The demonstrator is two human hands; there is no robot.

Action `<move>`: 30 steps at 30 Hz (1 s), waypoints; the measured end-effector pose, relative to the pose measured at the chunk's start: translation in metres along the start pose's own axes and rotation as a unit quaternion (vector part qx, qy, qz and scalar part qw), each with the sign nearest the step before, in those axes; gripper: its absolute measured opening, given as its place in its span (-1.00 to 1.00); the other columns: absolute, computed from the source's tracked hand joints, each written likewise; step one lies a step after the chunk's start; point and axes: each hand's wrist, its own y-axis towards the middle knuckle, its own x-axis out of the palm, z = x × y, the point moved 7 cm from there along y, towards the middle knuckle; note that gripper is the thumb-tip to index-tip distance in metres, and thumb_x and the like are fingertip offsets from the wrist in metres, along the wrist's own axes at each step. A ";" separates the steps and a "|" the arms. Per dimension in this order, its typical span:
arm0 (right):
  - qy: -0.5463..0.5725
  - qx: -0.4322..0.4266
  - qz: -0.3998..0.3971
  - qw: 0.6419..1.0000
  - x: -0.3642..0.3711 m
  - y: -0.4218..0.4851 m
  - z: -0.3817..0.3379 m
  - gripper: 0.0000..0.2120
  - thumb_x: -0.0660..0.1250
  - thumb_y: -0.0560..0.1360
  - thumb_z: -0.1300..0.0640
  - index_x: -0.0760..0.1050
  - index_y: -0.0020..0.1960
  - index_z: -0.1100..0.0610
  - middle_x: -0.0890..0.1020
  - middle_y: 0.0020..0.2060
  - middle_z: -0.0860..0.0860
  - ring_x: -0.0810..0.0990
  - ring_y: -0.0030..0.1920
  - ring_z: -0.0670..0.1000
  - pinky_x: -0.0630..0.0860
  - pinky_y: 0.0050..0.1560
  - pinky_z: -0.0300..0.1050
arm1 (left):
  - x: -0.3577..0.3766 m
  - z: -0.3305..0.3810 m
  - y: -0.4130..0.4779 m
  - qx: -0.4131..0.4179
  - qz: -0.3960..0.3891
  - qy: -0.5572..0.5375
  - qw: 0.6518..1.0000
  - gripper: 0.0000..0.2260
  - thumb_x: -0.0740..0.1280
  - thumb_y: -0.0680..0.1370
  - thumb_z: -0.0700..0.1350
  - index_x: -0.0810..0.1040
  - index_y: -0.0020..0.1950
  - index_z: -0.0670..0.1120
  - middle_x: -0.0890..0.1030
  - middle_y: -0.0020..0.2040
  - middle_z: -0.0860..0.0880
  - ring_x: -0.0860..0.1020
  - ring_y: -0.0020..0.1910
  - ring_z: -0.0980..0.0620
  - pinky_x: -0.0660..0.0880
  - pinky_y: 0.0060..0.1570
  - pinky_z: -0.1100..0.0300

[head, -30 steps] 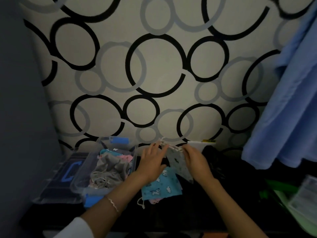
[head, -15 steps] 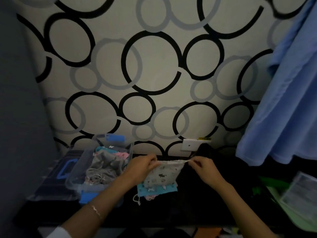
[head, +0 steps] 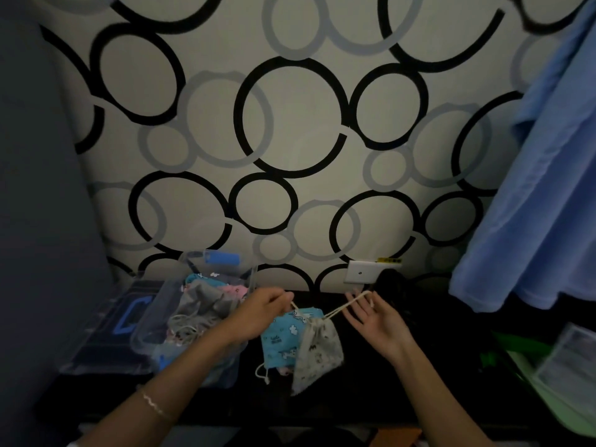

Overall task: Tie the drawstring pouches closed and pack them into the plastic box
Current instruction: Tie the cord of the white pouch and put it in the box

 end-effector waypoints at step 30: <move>-0.448 -0.029 -0.116 0.886 0.079 -0.030 0.059 -0.75 0.26 0.60 0.14 0.54 -0.18 0.26 0.49 -0.45 0.07 0.40 -0.47 -0.09 0.32 -0.43 -0.29 | 0.048 -0.014 0.025 -0.037 -0.001 -0.024 0.999 -0.70 0.11 0.68 -0.01 0.51 0.20 -0.18 0.56 0.06 -0.06 0.53 0.08 0.02 0.45 0.16 0.08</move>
